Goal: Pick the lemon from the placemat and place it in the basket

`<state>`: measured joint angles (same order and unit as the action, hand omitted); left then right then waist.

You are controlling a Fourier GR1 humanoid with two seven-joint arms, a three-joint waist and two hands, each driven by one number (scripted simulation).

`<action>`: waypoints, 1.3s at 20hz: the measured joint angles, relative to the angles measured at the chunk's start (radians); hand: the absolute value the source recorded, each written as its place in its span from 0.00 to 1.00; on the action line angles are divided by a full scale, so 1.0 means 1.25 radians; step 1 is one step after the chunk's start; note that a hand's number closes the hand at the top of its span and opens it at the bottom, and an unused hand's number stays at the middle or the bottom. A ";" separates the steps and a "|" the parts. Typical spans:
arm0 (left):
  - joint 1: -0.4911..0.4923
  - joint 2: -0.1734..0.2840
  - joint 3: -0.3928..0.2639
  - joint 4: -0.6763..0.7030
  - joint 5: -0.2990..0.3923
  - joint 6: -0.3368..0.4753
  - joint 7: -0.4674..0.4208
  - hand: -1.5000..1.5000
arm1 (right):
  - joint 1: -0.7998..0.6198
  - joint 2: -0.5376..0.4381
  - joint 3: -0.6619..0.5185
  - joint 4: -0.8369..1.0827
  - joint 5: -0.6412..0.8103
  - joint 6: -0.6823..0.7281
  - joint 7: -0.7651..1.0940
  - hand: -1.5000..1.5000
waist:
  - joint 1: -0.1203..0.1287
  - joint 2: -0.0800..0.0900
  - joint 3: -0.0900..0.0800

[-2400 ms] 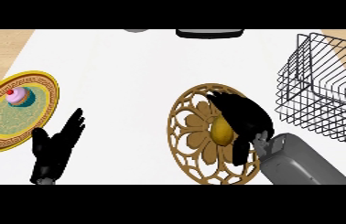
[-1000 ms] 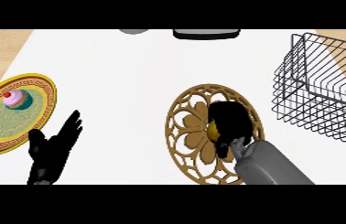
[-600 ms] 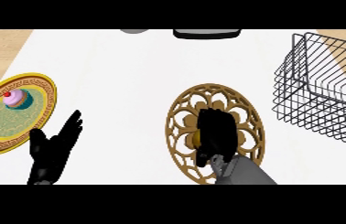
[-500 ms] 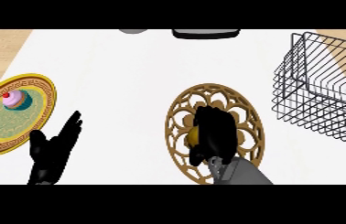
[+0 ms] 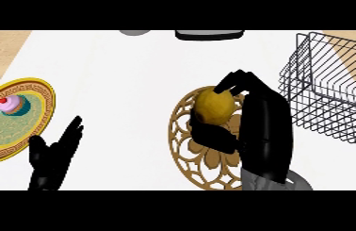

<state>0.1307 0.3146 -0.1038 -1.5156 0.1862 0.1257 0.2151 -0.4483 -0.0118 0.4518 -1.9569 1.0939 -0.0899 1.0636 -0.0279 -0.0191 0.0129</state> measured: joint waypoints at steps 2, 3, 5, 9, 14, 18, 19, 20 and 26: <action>0.002 0.002 0.005 -0.001 0.004 -0.006 -0.004 0.50 | -0.016 0.001 -0.035 -0.043 0.023 0.013 0.013 1.00 | 0.002 0.001 -0.001; 0.001 0.004 0.008 0.001 0.006 -0.011 -0.005 0.50 | -0.029 0.002 -0.055 -0.058 0.034 0.023 0.018 1.00 | 0.003 0.001 -0.001; -0.003 0.008 0.009 0.003 0.006 -0.015 0.004 0.50 | -0.068 -0.002 -0.110 -0.086 0.040 0.054 0.028 1.00 | 0.004 0.002 -0.002; -0.004 0.014 0.017 0.010 0.010 -0.028 -0.003 0.50 | -0.133 -0.023 -0.222 -0.126 0.040 0.109 0.034 1.00 | 0.006 0.003 -0.002; -0.008 0.000 0.010 0.003 -0.002 -0.014 0.011 0.50 | -0.208 -0.059 -0.352 -0.140 -0.003 0.180 0.033 1.00 | 0.007 0.003 -0.001; -0.009 -0.009 0.007 0.006 -0.010 -0.012 0.000 0.50 | -0.257 -0.100 -0.451 -0.106 -0.046 0.221 0.019 1.00 | 0.011 0.004 -0.001; -0.010 -0.008 0.009 0.011 -0.010 -0.015 -0.003 0.50 | -0.261 -0.109 -0.472 -0.091 -0.056 0.227 0.011 1.00 | 0.012 0.005 -0.001; -0.011 -0.003 0.013 0.011 -0.006 -0.022 -0.002 0.50 | -0.264 -0.120 -0.493 -0.081 -0.066 0.235 0.004 1.00 | 0.012 0.005 -0.001; -0.007 -0.010 0.010 0.000 -0.014 -0.021 -0.003 0.50 | -0.246 -0.201 -0.609 -0.007 -0.141 0.273 -0.057 1.00 | 0.016 0.008 -0.001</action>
<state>0.1221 0.3023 -0.0908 -1.5162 0.1691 0.0999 0.2117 -0.7558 -0.2627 -0.3097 -1.9652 0.9179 0.2517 0.9918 -0.0076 -0.0093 0.0111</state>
